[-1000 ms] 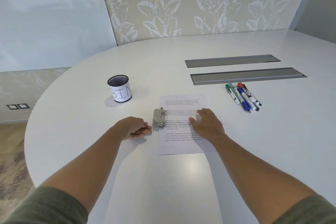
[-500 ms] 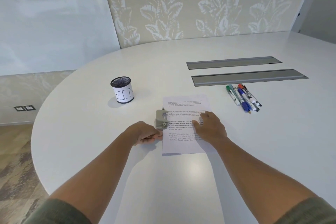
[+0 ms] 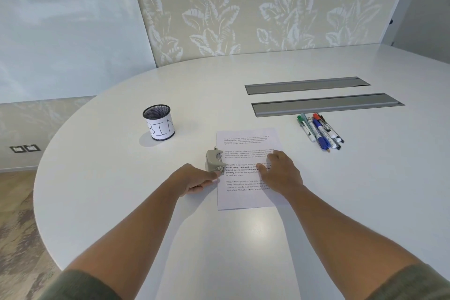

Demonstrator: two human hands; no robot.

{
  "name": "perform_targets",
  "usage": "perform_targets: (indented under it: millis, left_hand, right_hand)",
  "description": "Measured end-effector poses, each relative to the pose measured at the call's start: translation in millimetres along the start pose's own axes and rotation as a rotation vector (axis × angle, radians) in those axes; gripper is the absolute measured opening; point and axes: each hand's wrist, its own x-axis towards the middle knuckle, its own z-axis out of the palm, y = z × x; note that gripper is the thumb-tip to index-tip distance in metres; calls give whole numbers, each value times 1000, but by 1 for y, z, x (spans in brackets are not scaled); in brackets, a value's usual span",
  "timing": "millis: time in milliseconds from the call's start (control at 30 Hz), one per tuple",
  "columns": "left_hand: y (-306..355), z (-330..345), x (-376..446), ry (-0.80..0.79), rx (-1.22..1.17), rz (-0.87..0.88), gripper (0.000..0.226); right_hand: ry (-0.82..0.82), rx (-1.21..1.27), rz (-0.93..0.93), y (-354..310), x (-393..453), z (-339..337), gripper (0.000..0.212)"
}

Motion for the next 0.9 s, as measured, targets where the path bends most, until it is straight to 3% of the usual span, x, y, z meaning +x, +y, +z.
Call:
perform_targets:
  millis: [167, 367, 900]
  left_hand:
    - [6, -2, 4, 112, 92, 91, 69]
    - [16, -1, 8, 140, 44, 101, 49]
    - [26, 2, 6, 121, -205, 6, 33]
  right_hand:
    - [-21, 8, -13, -1, 3, 1, 52]
    - [-49, 15, -32, -2, 5, 2, 53]
    - [-25, 12, -40, -3, 2, 2, 54]
